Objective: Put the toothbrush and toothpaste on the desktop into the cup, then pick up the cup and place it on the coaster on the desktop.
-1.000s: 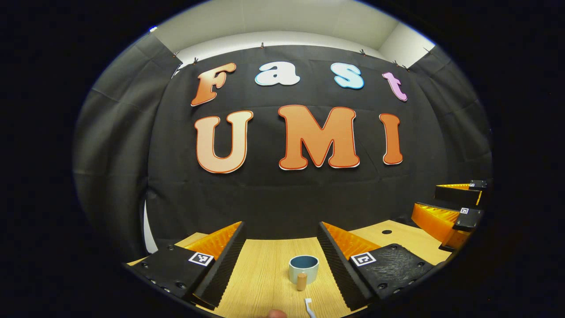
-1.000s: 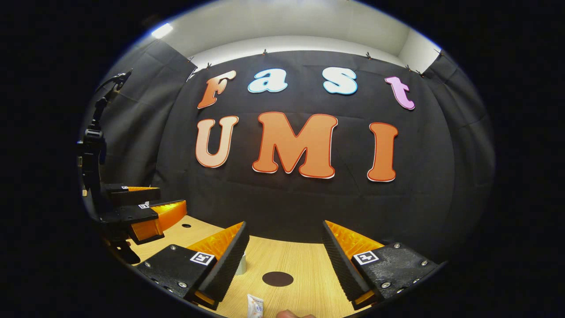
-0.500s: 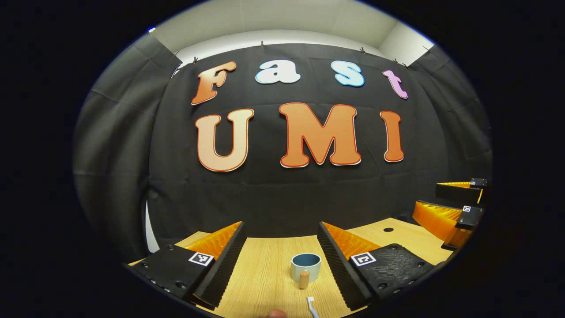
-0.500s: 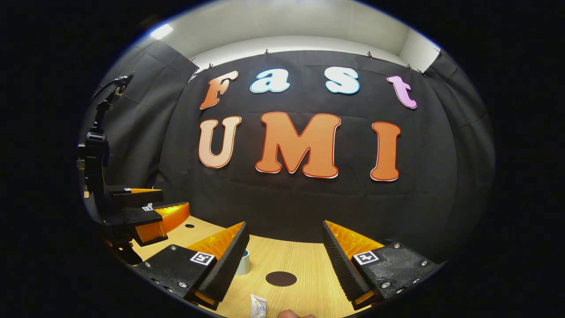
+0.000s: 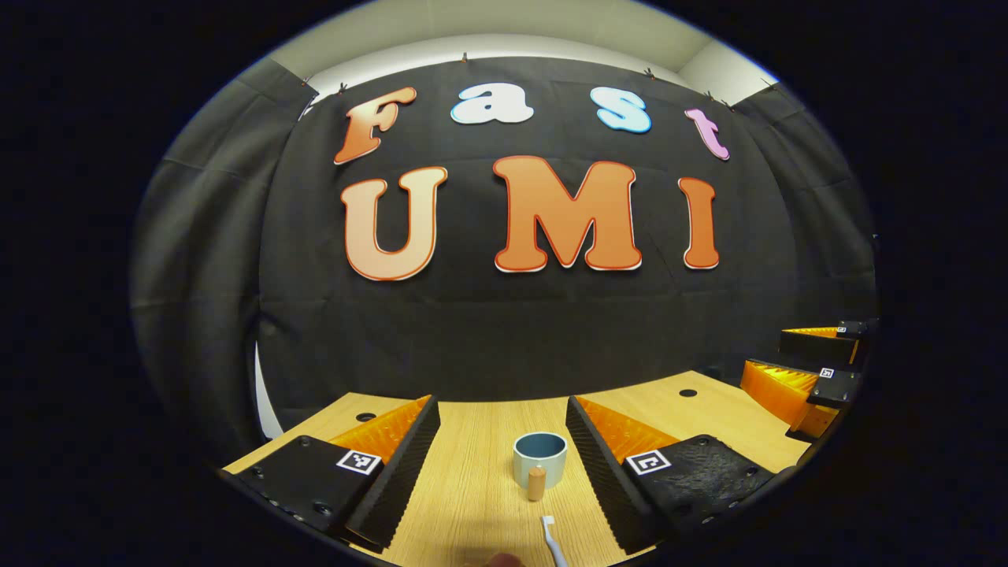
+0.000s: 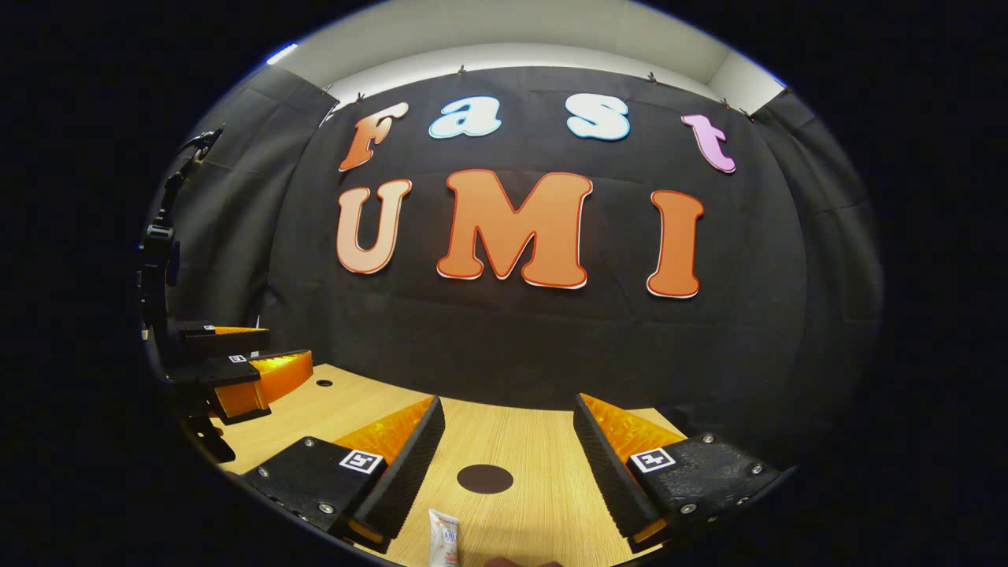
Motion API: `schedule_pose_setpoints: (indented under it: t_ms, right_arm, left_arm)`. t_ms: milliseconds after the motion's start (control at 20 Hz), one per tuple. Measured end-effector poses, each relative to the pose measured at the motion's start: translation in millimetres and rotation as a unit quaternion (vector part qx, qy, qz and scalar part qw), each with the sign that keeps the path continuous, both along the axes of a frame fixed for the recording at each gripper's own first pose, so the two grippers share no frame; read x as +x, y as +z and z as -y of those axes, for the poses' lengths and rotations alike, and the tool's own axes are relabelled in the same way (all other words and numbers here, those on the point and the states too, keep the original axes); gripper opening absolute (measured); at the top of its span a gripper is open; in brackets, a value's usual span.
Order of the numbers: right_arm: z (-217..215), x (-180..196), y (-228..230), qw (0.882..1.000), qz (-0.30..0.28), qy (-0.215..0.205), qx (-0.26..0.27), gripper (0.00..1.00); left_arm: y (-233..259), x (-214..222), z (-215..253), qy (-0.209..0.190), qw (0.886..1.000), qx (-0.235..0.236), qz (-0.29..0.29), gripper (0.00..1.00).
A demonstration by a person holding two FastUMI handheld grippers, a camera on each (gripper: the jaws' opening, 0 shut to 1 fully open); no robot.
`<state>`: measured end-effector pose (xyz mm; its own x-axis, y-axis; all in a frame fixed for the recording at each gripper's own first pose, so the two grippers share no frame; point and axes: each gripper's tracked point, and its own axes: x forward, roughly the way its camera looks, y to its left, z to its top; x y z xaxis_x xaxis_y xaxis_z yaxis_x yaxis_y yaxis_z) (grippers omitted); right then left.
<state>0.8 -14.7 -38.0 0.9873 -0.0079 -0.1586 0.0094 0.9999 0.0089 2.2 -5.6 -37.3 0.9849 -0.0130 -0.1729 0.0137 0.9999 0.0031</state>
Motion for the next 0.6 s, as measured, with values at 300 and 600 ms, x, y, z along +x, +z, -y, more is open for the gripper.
schedule_pose_setpoints:
  t_ms: [300, 600]
  right_arm:
    - [-6.7, -7.7, -33.7, 0.998, -0.060, 0.015, 0.002, 0.99]
    - [-22.1, -18.4, -81.2, 0.991, -0.127, 0.040, 0.016, 0.99]
  left_arm:
    - [-40.3, -2.2, 10.3, -0.021, 0.996, -0.014, -0.090, 0.97]
    - [-92.2, -10.0, 23.3, -0.039, 0.982, -0.043, -0.181, 0.97]
